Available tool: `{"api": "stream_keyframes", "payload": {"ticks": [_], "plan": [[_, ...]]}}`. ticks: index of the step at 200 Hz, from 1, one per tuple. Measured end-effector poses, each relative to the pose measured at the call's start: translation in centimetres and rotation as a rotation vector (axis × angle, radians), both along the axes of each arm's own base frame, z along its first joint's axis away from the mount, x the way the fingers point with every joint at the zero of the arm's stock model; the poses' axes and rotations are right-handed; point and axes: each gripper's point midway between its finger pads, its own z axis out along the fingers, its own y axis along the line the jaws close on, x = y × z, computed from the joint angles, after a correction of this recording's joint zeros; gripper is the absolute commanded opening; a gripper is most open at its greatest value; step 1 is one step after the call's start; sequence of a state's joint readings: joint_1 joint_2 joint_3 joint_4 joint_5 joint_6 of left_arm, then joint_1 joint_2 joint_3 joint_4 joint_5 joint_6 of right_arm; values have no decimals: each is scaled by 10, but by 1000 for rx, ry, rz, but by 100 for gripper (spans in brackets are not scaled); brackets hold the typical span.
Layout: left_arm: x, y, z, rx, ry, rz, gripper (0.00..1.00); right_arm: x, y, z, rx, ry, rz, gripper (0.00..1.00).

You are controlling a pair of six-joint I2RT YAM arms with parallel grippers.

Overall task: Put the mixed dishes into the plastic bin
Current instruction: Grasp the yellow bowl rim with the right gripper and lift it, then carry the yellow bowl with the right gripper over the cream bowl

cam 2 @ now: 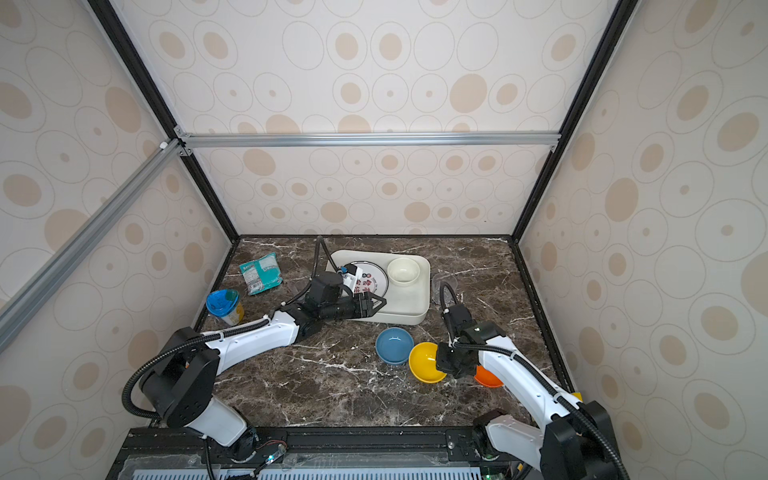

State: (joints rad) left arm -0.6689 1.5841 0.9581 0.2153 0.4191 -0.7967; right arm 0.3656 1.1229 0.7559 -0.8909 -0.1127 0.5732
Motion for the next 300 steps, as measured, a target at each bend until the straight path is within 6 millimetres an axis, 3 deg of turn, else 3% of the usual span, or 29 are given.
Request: {"api": "stream_keyframes", "payload": {"ticks": [42,77,131,175,237,277,300], "plan": [[5,3,0,10,-8,31,60,33,8,42,6,-97,17,6],[9,10,5,6,-18,67,61,70,20,60,-1,-131,41,5],[14,29,19,-11,-34,144,62,127,39,69,1,-161,55,5],[18,42,9,-17,4,182,65,177,49,81,11,-209,45,5],[25,51,11,-41,24,193,70,242,51,85,26,-265,3,5],[34,52,23,-54,15,197,69,274,57,86,32,-292,-1,5],[37,53,27,-61,7,199,69,283,60,82,32,-285,0,5]]}}
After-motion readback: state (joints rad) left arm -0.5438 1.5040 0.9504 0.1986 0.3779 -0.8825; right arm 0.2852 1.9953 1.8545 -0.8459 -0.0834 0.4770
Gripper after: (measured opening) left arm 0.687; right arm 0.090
